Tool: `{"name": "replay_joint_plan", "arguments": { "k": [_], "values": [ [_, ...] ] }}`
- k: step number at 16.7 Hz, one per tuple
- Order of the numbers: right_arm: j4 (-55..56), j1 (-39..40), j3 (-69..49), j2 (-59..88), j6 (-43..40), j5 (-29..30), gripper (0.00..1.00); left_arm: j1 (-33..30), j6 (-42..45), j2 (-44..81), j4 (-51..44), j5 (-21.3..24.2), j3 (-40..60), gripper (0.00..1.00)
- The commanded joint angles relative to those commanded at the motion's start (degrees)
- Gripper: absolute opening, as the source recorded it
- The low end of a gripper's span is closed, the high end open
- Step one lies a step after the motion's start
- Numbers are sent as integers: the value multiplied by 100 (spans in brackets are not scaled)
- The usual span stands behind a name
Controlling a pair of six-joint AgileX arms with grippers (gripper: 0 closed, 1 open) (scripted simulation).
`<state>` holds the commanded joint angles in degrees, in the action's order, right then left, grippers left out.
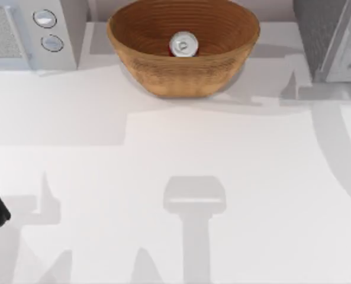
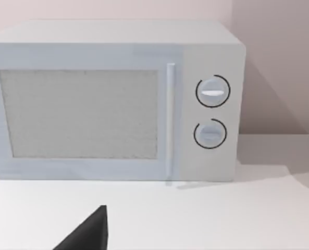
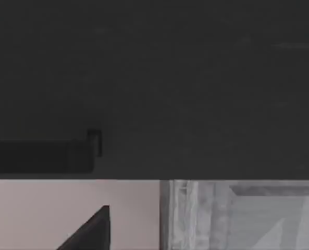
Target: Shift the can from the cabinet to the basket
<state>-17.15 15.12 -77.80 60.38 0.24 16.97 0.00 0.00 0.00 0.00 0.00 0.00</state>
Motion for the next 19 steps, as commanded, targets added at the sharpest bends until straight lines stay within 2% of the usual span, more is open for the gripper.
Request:
{"name": "replay_joint_plan", "arguments": {
  "k": [8, 12, 15, 19],
  "values": [
    [939, -857, 4616, -3376, -28, -933, 100, 0, 0, 0, 0, 0, 0, 100],
    [1374, -1234, 6542, -4927, -31, -1364, 100, 0, 0, 0, 0, 0, 0, 100],
    [1609, -1428, 7438, -5721, -27, -1594, 100, 0, 0, 0, 0, 0, 0, 100],
    [1715, -1512, 7780, -6038, -24, -1697, 100, 0, 0, 0, 0, 0, 0, 100]
  ]
}}
